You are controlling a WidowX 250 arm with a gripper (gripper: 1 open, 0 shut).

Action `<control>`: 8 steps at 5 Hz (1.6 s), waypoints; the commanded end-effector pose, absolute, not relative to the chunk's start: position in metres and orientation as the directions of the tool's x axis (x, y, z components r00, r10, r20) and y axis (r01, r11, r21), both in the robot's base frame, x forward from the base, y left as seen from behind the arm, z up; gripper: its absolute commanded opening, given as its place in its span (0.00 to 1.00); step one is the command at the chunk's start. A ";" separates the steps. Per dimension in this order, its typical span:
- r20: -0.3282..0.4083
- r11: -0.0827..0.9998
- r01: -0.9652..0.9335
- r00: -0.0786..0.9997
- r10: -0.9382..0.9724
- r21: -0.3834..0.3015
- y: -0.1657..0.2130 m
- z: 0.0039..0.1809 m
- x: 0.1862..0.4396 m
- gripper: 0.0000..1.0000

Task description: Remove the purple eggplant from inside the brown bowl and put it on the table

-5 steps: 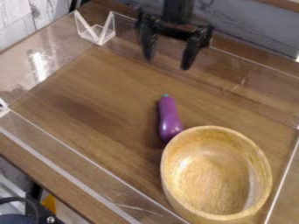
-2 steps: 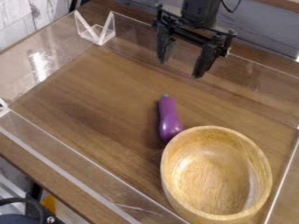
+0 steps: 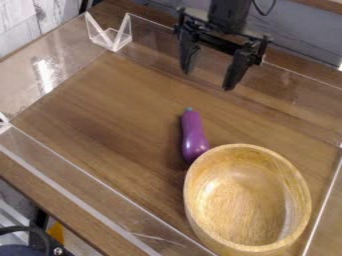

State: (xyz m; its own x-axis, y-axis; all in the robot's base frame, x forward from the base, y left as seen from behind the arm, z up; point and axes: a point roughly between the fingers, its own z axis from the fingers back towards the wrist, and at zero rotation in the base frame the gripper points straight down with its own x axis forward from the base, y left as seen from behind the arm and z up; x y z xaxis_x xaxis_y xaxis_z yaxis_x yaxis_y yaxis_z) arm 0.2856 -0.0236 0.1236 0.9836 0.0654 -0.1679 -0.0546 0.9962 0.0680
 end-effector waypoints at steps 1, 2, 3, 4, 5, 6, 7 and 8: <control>-0.121 0.996 -0.060 0.990 0.067 0.058 -0.011 0.139 0.284 1.00; -0.122 0.996 -0.066 0.990 0.072 0.054 0.004 0.140 0.280 1.00; -0.096 0.997 -0.062 0.993 0.066 0.045 0.030 0.155 0.274 1.00; -0.065 0.997 -0.064 0.996 0.067 0.038 0.060 0.170 0.272 1.00; -0.046 0.992 -0.123 0.991 0.124 0.025 0.096 0.169 0.274 1.00; -0.046 0.989 -0.145 0.988 0.145 0.004 0.120 0.159 0.279 1.00; -0.043 0.996 -0.085 0.995 0.085 -0.008 0.124 0.160 0.281 1.00; -0.043 0.999 -0.031 0.999 0.030 -0.021 0.125 0.161 0.284 1.00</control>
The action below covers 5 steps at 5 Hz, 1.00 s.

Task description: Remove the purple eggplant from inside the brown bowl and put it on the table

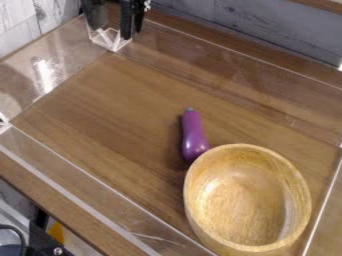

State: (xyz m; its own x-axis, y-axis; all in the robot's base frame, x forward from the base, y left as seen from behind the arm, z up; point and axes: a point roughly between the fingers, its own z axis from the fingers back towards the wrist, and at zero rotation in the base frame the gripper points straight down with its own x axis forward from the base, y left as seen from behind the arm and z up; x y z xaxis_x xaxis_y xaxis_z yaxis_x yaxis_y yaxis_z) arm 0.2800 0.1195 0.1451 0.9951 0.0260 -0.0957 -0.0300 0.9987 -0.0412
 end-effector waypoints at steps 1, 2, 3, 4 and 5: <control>-0.046 0.999 -0.002 0.999 0.000 -0.038 0.123 0.158 0.283 1.00; -0.049 0.998 0.024 0.998 -0.026 -0.055 0.122 0.154 0.282 1.00; -0.048 0.996 -0.054 0.998 0.051 -0.073 0.112 0.151 0.289 1.00; -0.048 0.988 -0.126 0.991 0.122 -0.089 0.102 0.149 0.297 1.00; -0.045 0.988 -0.118 0.992 0.114 -0.101 0.110 0.143 0.301 1.00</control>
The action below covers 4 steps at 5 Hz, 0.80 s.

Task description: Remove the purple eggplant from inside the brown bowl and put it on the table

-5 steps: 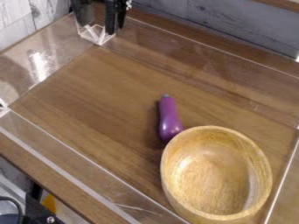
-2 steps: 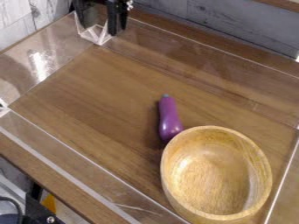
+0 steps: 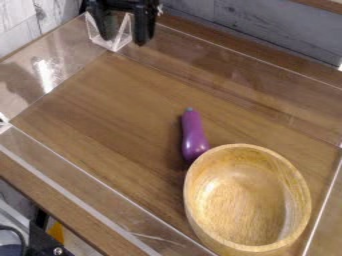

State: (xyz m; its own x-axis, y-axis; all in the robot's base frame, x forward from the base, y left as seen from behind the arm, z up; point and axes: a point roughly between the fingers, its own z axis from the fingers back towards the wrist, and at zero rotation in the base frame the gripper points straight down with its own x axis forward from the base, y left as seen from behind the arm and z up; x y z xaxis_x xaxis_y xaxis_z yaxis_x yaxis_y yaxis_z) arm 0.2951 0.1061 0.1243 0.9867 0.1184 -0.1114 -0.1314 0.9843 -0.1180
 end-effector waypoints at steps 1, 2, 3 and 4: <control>-0.043 0.989 -0.100 0.994 0.096 -0.111 0.119 0.135 0.307 1.00; -0.039 0.988 -0.099 0.995 0.095 -0.115 0.128 0.119 0.318 1.00; -0.027 0.988 -0.099 0.995 0.097 -0.118 0.138 0.108 0.333 1.00; -0.031 0.987 -0.116 0.993 0.113 -0.115 0.148 0.095 0.338 1.00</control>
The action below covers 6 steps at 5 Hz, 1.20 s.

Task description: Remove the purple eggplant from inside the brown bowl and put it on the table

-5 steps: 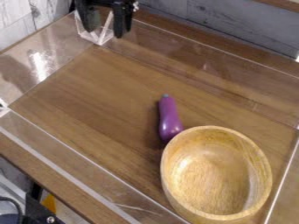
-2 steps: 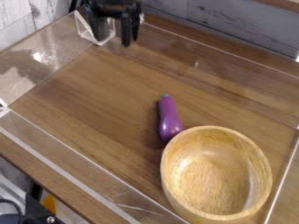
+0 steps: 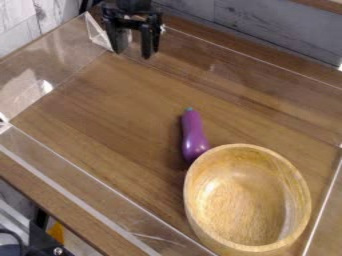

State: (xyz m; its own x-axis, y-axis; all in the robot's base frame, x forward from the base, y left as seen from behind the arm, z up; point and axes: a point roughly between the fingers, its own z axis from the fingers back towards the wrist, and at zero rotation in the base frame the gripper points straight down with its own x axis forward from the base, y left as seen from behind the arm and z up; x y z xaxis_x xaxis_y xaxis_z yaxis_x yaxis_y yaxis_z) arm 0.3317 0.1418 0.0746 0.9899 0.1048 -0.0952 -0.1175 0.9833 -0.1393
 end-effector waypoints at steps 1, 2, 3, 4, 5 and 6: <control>-0.038 0.989 -0.094 0.995 0.090 -0.114 0.153 0.096 0.342 1.00; -0.038 0.992 -0.073 0.997 0.070 -0.106 0.156 0.091 0.342 1.00; -0.038 0.992 -0.061 0.998 0.057 -0.106 0.160 0.086 0.343 1.00; -0.031 0.993 -0.053 0.998 0.050 -0.106 0.160 0.086 0.343 1.00; -0.021 0.993 -0.045 0.999 0.043 -0.110 0.158 0.088 0.341 1.00; -0.011 0.993 -0.022 1.000 0.020 -0.113 0.164 0.096 0.343 1.00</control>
